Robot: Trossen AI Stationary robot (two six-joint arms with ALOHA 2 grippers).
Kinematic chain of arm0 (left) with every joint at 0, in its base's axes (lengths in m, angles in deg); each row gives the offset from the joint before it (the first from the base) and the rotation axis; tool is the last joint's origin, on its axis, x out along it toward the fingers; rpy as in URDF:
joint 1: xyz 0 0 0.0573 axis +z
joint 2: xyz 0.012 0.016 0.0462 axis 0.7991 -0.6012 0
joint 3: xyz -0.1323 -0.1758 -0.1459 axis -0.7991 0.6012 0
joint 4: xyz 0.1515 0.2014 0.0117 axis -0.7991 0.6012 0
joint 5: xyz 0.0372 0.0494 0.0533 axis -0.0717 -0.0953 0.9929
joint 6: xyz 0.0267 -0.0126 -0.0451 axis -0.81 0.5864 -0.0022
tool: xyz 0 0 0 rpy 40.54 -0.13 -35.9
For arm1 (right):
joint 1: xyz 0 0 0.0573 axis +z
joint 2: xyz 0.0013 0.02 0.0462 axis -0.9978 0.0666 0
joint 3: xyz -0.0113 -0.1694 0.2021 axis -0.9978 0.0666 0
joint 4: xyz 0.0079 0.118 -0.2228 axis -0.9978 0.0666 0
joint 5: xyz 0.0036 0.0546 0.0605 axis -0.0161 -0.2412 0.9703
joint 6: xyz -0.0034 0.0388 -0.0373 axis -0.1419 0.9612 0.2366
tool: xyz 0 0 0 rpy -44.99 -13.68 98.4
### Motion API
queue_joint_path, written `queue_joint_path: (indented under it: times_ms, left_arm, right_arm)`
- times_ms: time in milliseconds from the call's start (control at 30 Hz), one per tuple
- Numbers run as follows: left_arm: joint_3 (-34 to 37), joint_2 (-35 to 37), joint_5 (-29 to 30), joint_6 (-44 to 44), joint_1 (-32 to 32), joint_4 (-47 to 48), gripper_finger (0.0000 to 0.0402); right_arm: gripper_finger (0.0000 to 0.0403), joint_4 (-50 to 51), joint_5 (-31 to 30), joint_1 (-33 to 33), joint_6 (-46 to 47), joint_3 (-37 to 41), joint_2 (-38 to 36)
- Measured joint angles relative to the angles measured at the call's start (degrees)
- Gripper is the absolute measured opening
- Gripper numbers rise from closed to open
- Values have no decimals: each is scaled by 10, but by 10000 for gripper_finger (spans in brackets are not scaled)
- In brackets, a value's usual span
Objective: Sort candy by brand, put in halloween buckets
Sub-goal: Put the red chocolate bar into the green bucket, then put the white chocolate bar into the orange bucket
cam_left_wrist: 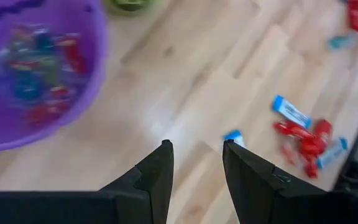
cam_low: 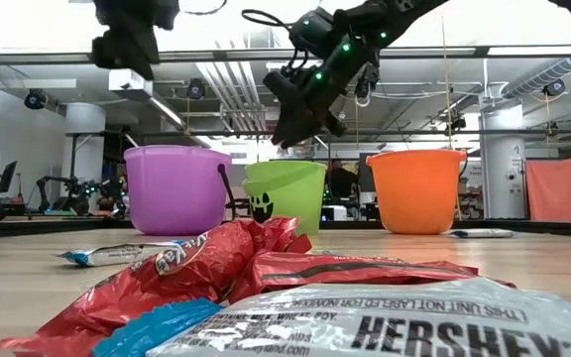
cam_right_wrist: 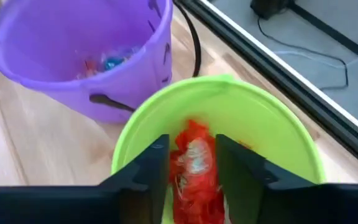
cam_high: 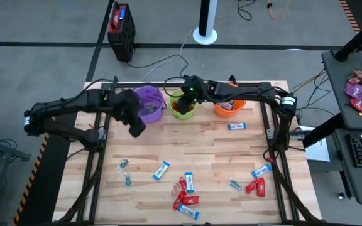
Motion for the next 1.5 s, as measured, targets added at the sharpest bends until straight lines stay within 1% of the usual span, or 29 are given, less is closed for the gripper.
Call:
queue_joint_path:
  times_ms: [67,100,167,200,267,333,400,433,500,600,700,733,800,900,1067,1300,1400,1500]
  left_arm:
    - [6,7,2,19,-33,-17,123]
    - [9,9,13,36,-50,-24,123]
    - [16,7,42,91,-86,-29,123]
    - [20,4,46,115,-103,-29,125]
    - [30,-3,52,158,-146,-39,133]
    - [47,-13,66,192,-197,-69,145]
    - [70,-30,109,203,-249,-123,161]
    - [83,-39,141,206,-273,-158,170]
    - [112,-62,185,211,-314,-220,186]
    - [150,-106,204,232,-360,-298,204]
    - [168,-155,271,263,-396,-343,210]
    - [170,-171,292,265,-404,-349,210]
    - [169,-207,310,266,-412,-352,210]
    - [159,-259,311,270,-413,-354,210]
    - [148,-335,305,277,-412,-357,210]
    - [137,-390,293,313,-412,-370,207]
    - [136,-400,295,325,-413,-381,189]
    - [136,-400,296,337,-412,-385,151]
  right_arm:
    - [138,23,-1,-1,0,-13,2]
    - [147,26,-2,-2,-2,-17,2]
    - [163,40,-1,-2,-4,-21,-1]
    - [170,57,0,-3,-7,-24,-3]
    - [180,87,17,-3,-16,-28,-17]
    - [187,122,30,-1,-28,-30,-37]
    - [190,151,39,4,-37,-28,-59]
    - [191,161,39,9,-38,-23,-71]
    - [191,180,39,21,-39,-12,-92]
    - [191,192,39,44,-36,7,-130]
    - [192,186,37,66,-27,39,-176]
    - [192,183,33,73,-23,50,-190]
    - [192,182,17,86,-19,77,-216]
    - [192,166,-4,102,-11,119,-255]
    - [192,148,-7,112,16,183,-304]
    - [192,138,-5,119,31,235,-343]
    - [192,137,-5,120,30,244,-350]
    - [192,137,-4,120,25,245,-352]
